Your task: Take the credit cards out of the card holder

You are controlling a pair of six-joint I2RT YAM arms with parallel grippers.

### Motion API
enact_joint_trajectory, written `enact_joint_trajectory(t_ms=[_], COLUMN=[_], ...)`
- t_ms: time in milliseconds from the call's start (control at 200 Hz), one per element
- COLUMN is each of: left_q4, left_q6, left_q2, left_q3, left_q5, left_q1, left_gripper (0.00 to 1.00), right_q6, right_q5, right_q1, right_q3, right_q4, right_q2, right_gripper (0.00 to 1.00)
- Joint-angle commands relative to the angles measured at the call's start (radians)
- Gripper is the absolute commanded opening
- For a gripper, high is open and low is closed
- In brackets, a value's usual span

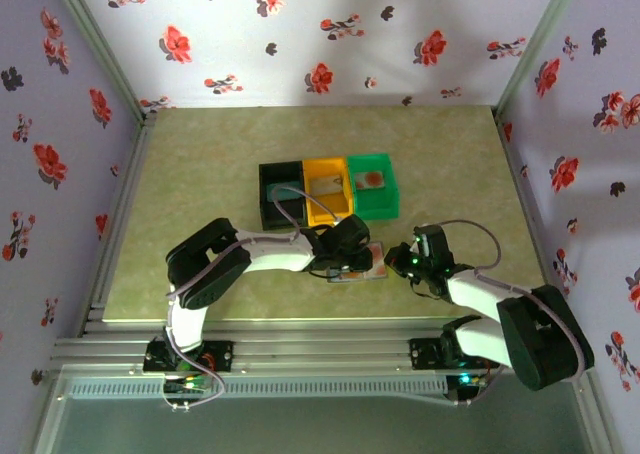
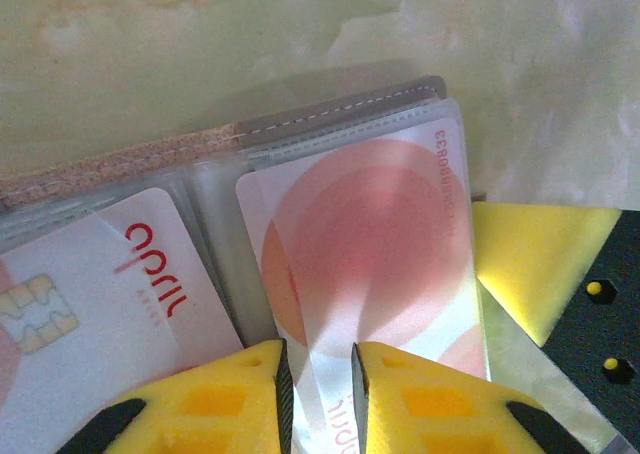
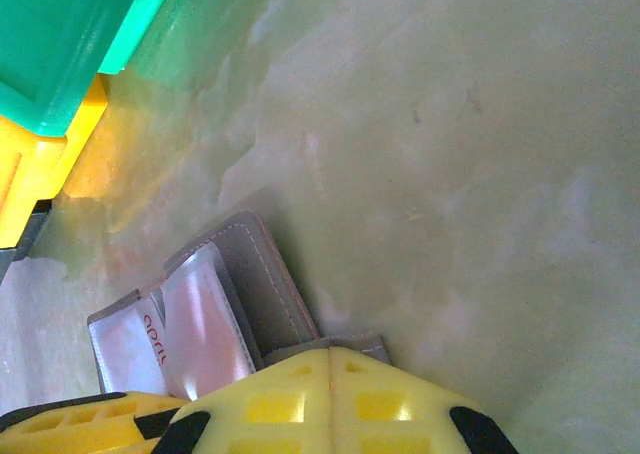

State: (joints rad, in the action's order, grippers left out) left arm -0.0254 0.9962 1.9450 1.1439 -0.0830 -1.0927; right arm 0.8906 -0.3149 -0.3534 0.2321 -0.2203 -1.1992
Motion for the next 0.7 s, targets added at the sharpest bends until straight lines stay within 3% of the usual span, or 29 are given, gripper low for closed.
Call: enact_joint_trajectory(t_ms=[0, 700], left_q4=[0.176, 0.324], left_q6=[0.010, 0.049], left_q2=[-0.005, -0.042], left_q3=[-0.007, -0.069], left_q5=[-0.093, -0.115], left_q1=[-0.015, -0.003], left_gripper=[0.26, 0.27], right_q6=[-0.013, -0.009], right_q5=[-0.006, 0.000], right_q1=[-0.027, -0.037], right_q3=[-0.033, -0.034], right_q4=[0.072, 0.064], right_q2=[-0.065, -0.080], right_gripper=[0.00, 0.00])
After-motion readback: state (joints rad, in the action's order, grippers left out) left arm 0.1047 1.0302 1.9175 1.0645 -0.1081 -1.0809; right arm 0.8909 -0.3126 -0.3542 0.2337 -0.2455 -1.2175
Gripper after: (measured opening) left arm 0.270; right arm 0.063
